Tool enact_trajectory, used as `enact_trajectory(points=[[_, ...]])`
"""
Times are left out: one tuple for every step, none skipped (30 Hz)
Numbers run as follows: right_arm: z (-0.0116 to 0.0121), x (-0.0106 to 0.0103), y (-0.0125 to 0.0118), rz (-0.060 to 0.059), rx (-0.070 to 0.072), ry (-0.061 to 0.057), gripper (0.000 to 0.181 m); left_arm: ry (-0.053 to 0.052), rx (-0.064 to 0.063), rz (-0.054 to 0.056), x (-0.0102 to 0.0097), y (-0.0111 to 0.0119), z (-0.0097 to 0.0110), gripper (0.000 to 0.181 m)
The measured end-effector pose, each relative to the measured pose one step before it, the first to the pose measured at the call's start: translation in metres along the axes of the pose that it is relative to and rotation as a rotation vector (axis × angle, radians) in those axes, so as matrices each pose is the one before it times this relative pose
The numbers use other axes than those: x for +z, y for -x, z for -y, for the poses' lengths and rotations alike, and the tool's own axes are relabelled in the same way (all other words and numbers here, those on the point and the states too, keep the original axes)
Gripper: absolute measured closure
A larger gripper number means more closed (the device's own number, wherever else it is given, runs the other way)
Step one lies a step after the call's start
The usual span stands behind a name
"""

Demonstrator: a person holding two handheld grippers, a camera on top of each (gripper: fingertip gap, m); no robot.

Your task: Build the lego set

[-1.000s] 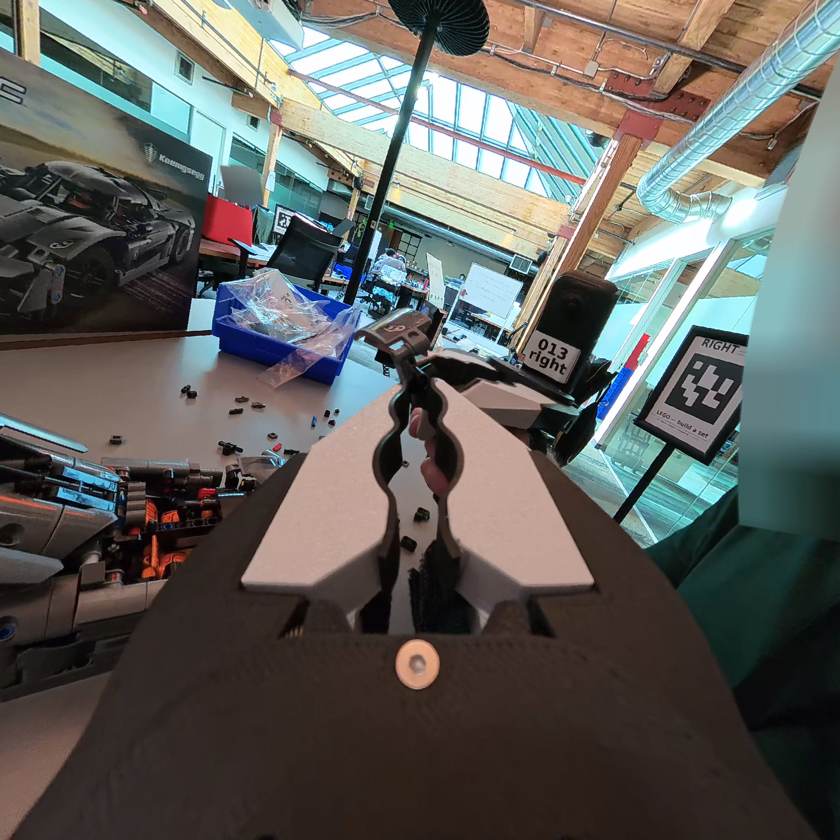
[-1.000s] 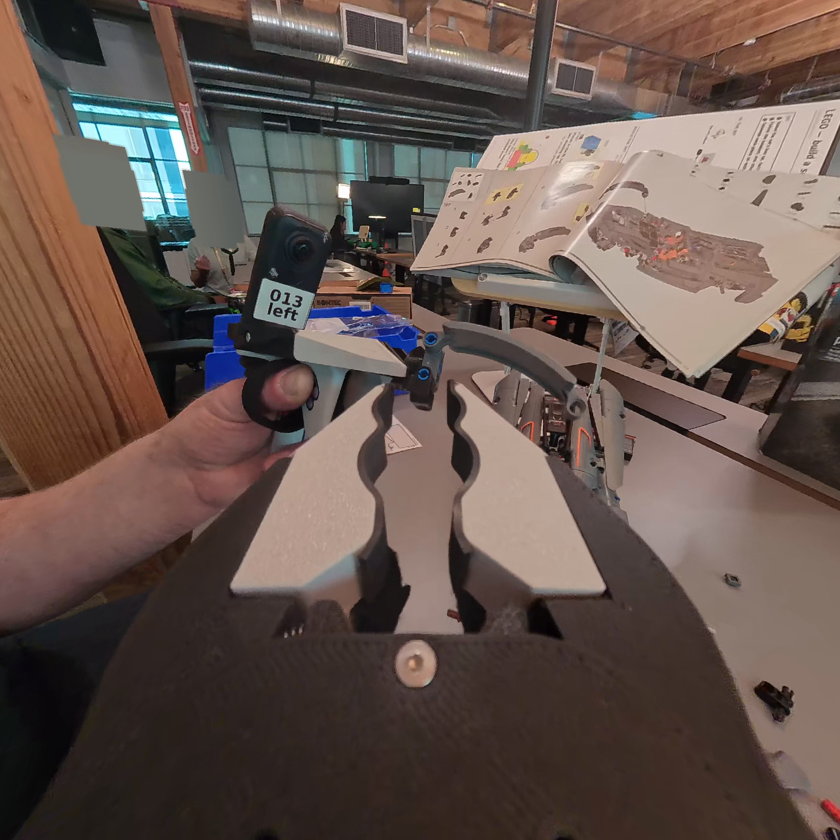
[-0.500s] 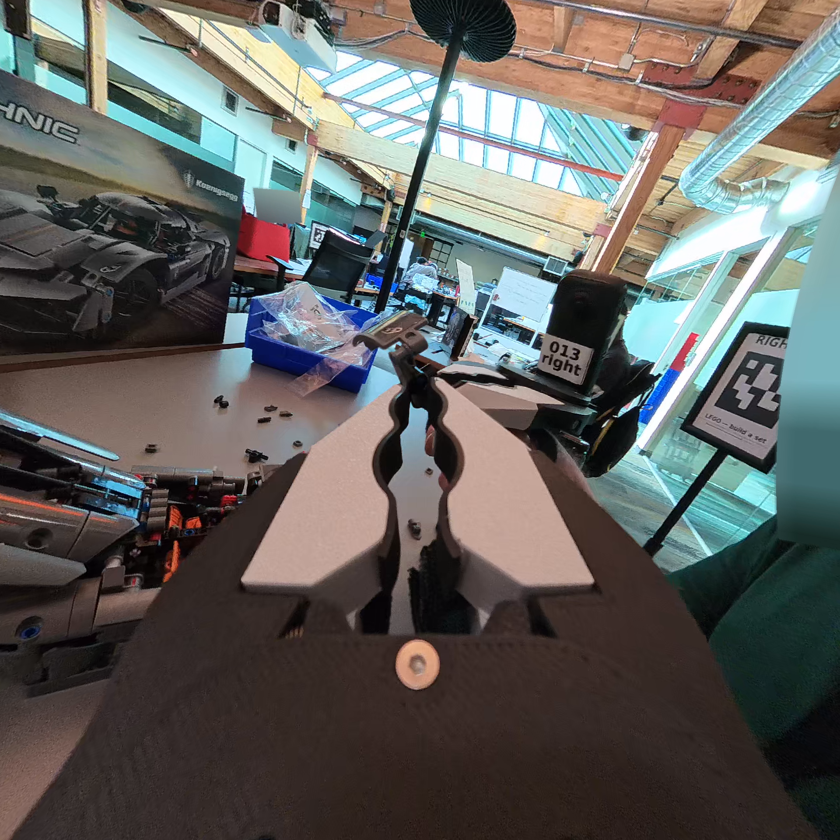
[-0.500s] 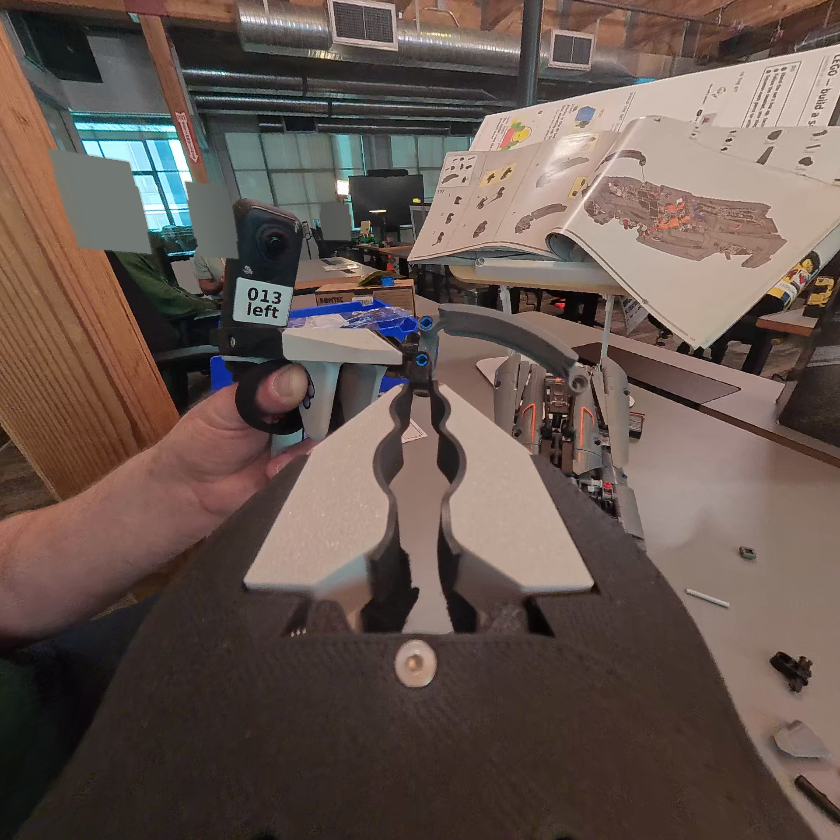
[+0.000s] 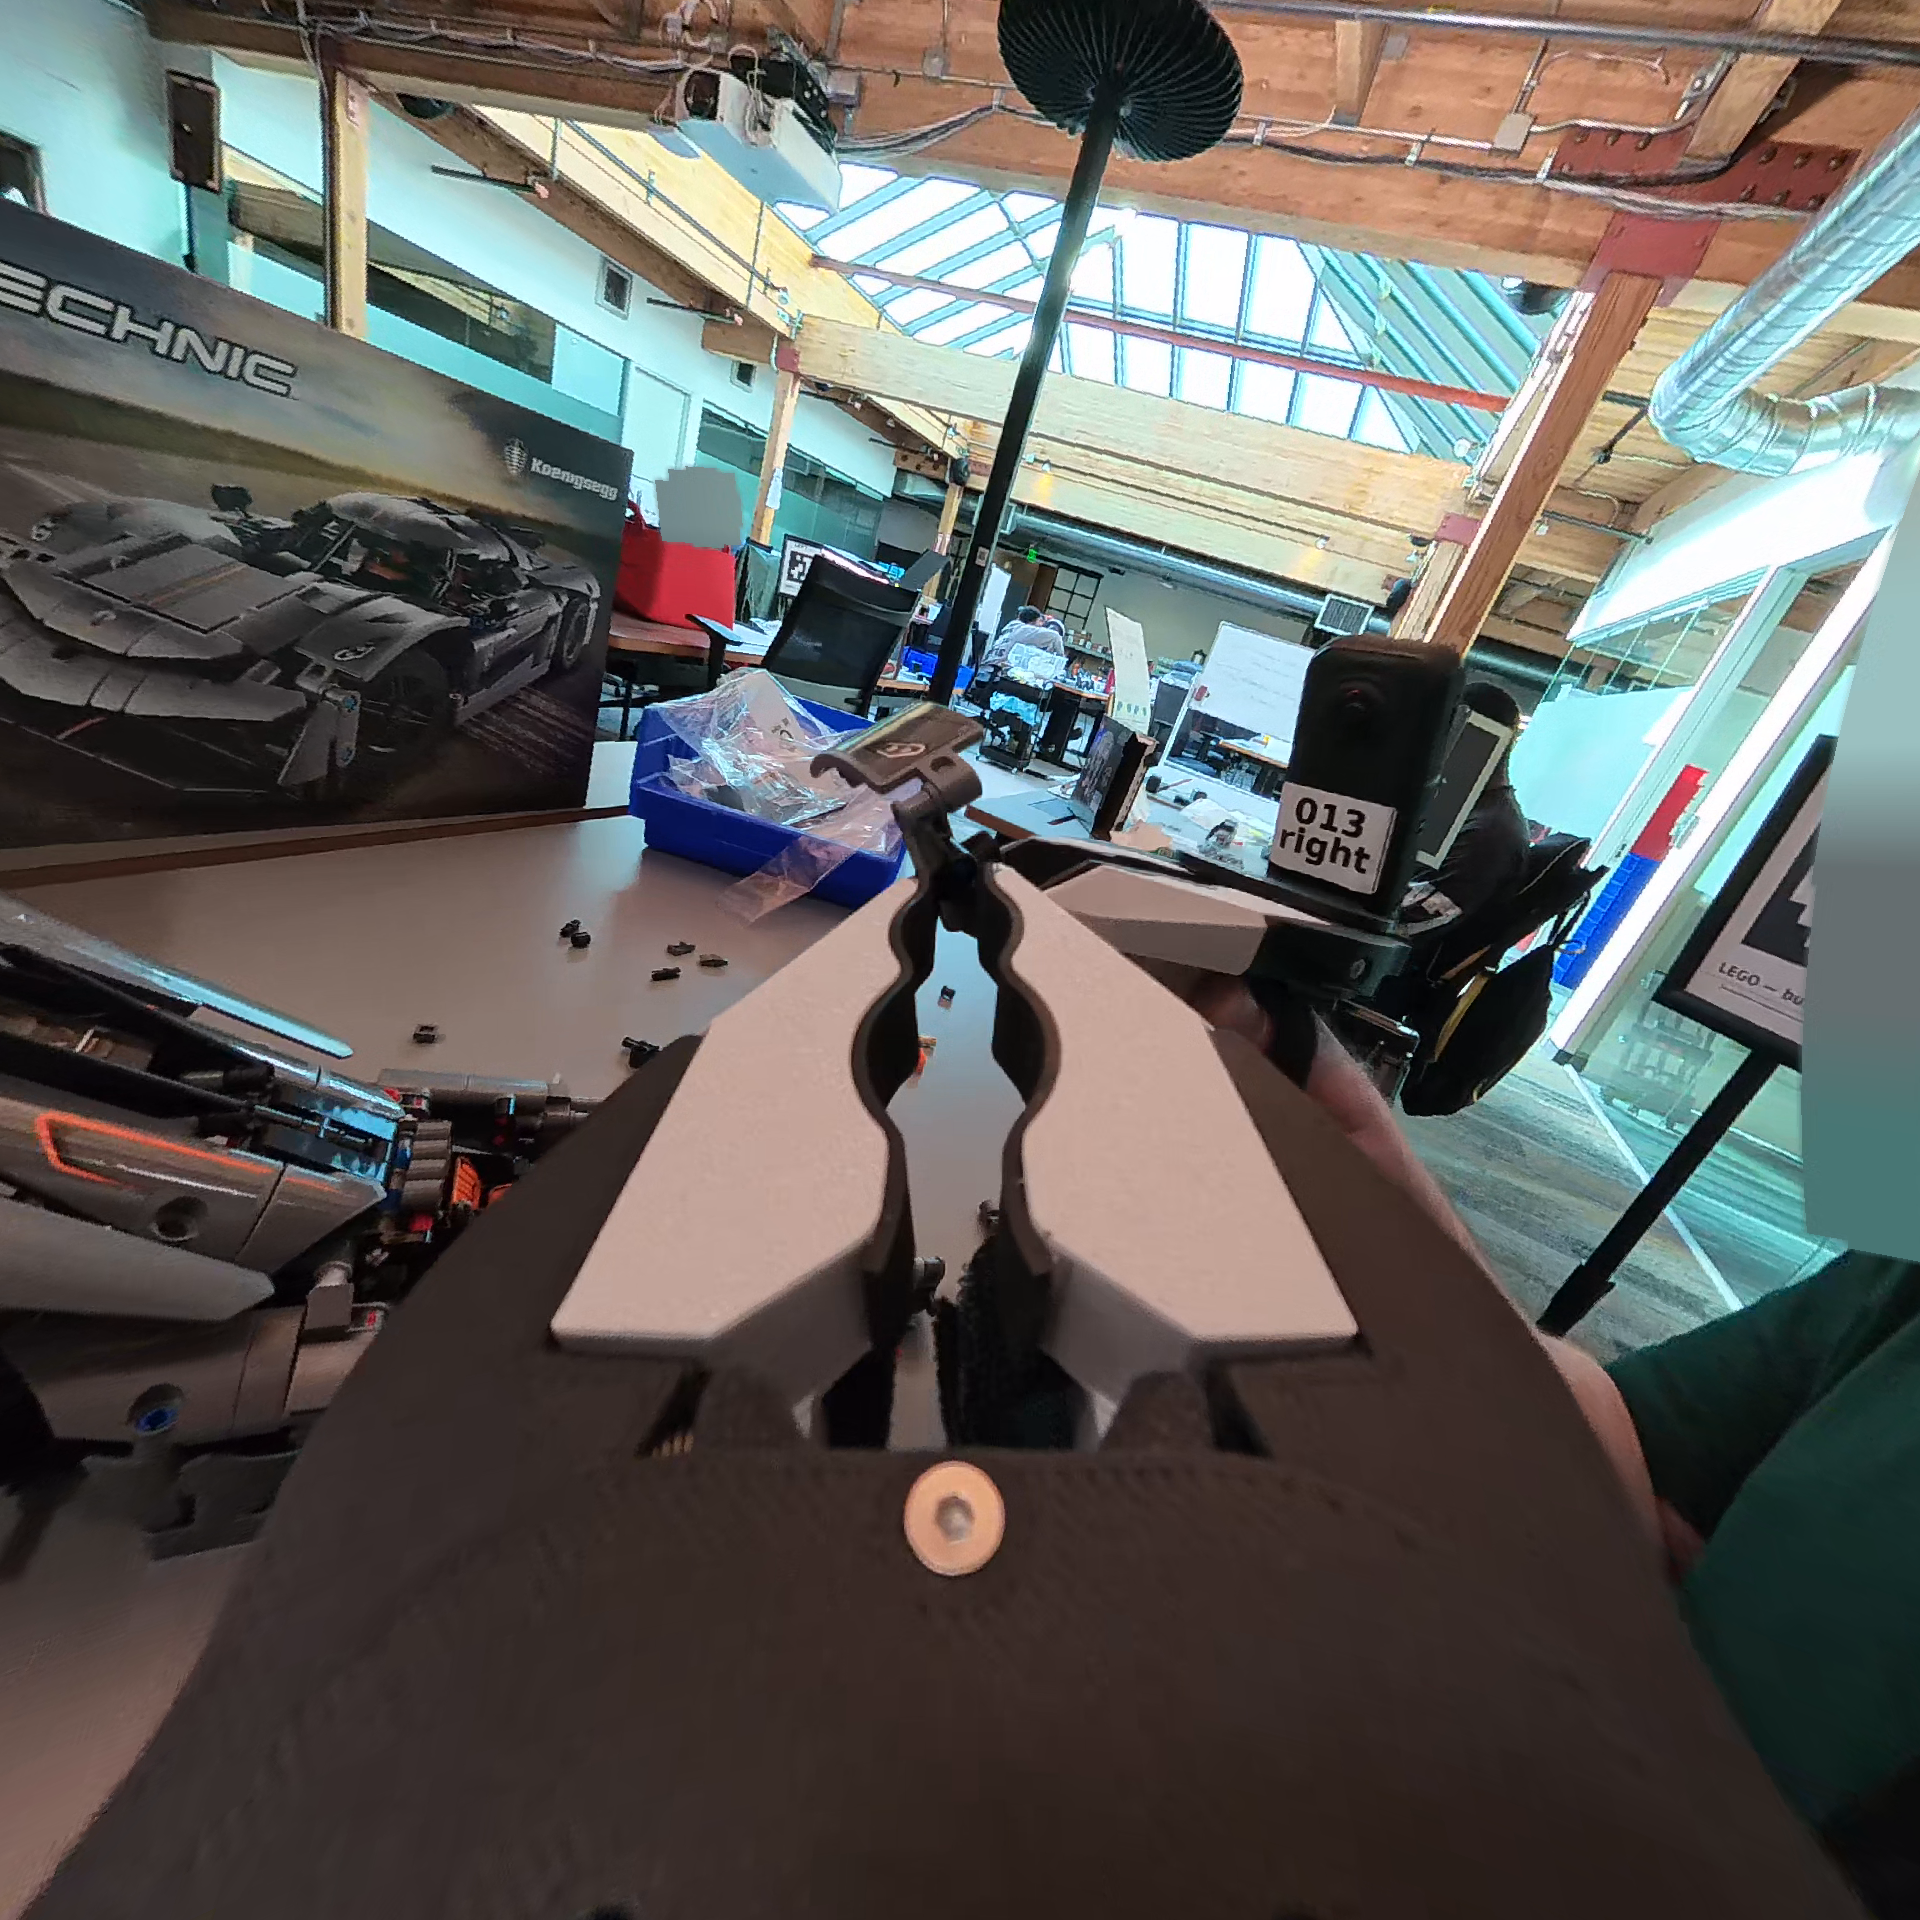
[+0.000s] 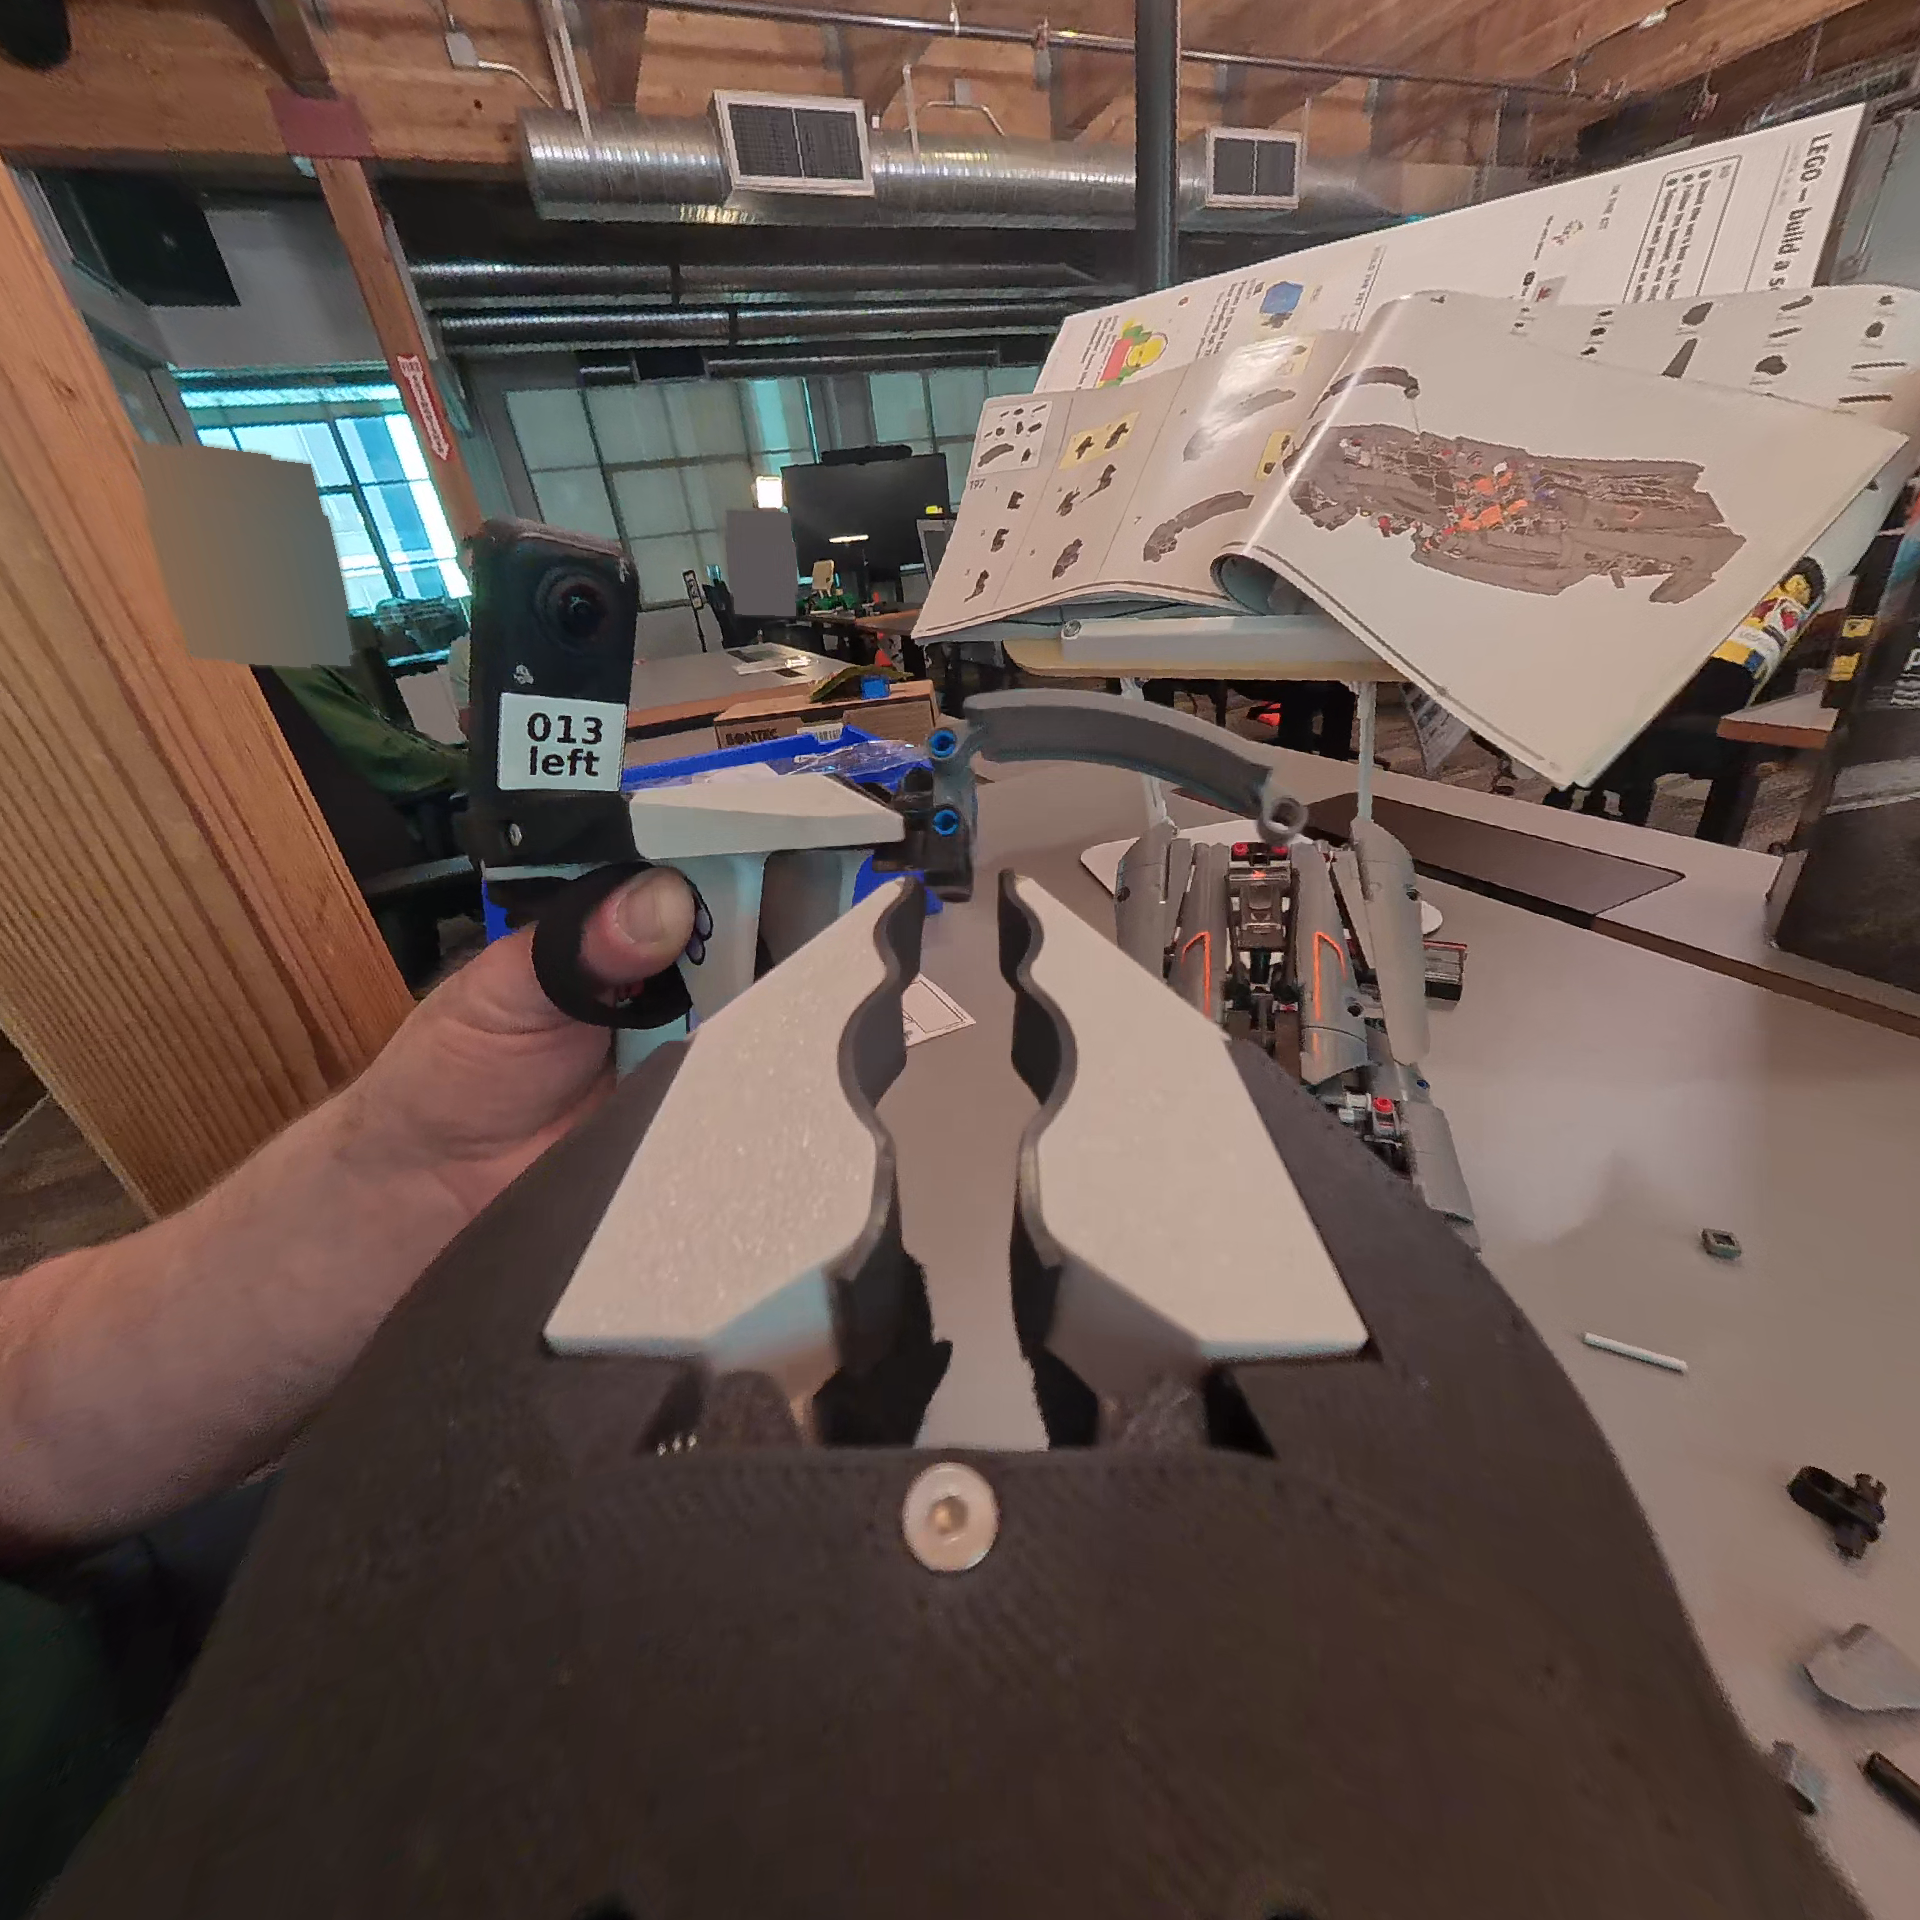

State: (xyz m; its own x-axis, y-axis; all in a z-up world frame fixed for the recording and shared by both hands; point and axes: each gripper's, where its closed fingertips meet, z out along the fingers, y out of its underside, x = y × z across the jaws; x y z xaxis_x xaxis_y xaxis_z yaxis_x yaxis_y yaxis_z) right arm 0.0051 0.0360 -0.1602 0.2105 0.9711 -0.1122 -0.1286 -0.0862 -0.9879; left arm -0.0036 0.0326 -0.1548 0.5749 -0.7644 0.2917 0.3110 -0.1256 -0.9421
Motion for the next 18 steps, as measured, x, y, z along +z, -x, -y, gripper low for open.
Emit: enact_trajectory(points=[[0.00163,-0.00299,-0.00235,-0.0038,0.0039,-0.0072,0.168,-0.0094,-0.013,-0.0074,-0.00098,0.00016,0.00152,0.176],[0.00142,-0.00294,-0.00233,-0.0071,0.0006,-0.0035,0.168,-0.0143,-0.0193,-0.0103,-0.00122,0.00043,0.0021,0.176],[0.00137,-0.00277,-0.00206,-0.0087,-0.0021,-0.0017,0.168,-0.01,-0.02,-0.008,-0.00109,0.00116,0.00122,0.176],[0.00199,-0.00269,-0.00151,-0.0081,-0.0038,-0.0043,0.169,-0.0083,-0.0164,-0.0044,-0.00107,0.00167,0.00094,0.176],[0.00186,-0.00257,-0.00059,-0.005,-0.0032,-0.0032,0.169,-0.0089,-0.0138,-0.0014,-0.0012,0.00177,0.00093,0.176],[0.00207,-0.00259,-0.0002,-0.0041,-0.0048,-0.0041,0.17,-0.0071,-0.0122,-0.001,-0.00119,0.00167,0.00083,0.176],[0.00154,-0.00253,-0.00047,-0.0051,-0.0041,-0.0018,0.17,-0.0071,-0.0091,-0.0005,-0.00136,0.00142,0.00102,0.176],[0.00086,-0.00275,-0.00063,-0.0056,-0.0019,0.0018,0.17,-0.0063,-0.0043,0.0019,-0.00132,0.00144,0.00119,0.176],[0.00086,-0.00348,-0.00141,-0.0094,-0.0028,0.0026,0.169,-0.0035,-0.0018,0.0017,-0.00131,0.00113,0.00101,0.176],[0.00146,-0.00475,-0.00221,-0.0143,-0.0074,0.0008,0.168,-0.001,0.0016,0.0029,-0.00119,0.00098,0.00091,0.176],[0.00153,-0.00636,-0.00349,-0.0194,-0.0131,0.0037,0.168,-0.0007,0.0061,0.0055,-0.00146,0.00107,0.00091,0.176],[0.00122,-0.00817,-0.00622,-0.0319,-0.0181,0.0069,0.167,0.0028,0.009,0.0058,-0.00155,0.00104,0.00059,0.176],[0.00072,-0.00952,-0.00848,-0.037,-0.0173,0.0115,0.165,0.0045,0.0089,0.004,-0.00147,0.0009,0.00034,0.176],[-0.00029,-0.01053,-0.0095,-0.0345,-0.0097,0.0172,0.163,0.0064,0.008,0.0006,-0.00149,0.00071,-0.00016,0.176],[-0.00032,-0.01113,-0.01029,-0.0328,-0.0046,0.0153,0.163,0.0092,0.0079,0.0011,-0.00156,0.0012,-0.00063,0.176],[-0.00175,-0.01093,-0.01028,-0.0288,-0.0057,0.0234,0.161,0.0077,0.0096,0.0049,-0.00171,0.00203,-0.00086,0.176],[-0.00526,-0.01011,-0.01034,-0.0311,-0.0143,0.0435,0.16,0.0088,0.0091,0.0073,-0.00158,0.00261,-0.0013,0.176],[-0.00818,-0.00912,-0.01123,-0.0414,-0.0211,0.0537,0.159,0.0101,0.0055,0.0042,-0.00141,0.00231,-0.00185,0.176]])
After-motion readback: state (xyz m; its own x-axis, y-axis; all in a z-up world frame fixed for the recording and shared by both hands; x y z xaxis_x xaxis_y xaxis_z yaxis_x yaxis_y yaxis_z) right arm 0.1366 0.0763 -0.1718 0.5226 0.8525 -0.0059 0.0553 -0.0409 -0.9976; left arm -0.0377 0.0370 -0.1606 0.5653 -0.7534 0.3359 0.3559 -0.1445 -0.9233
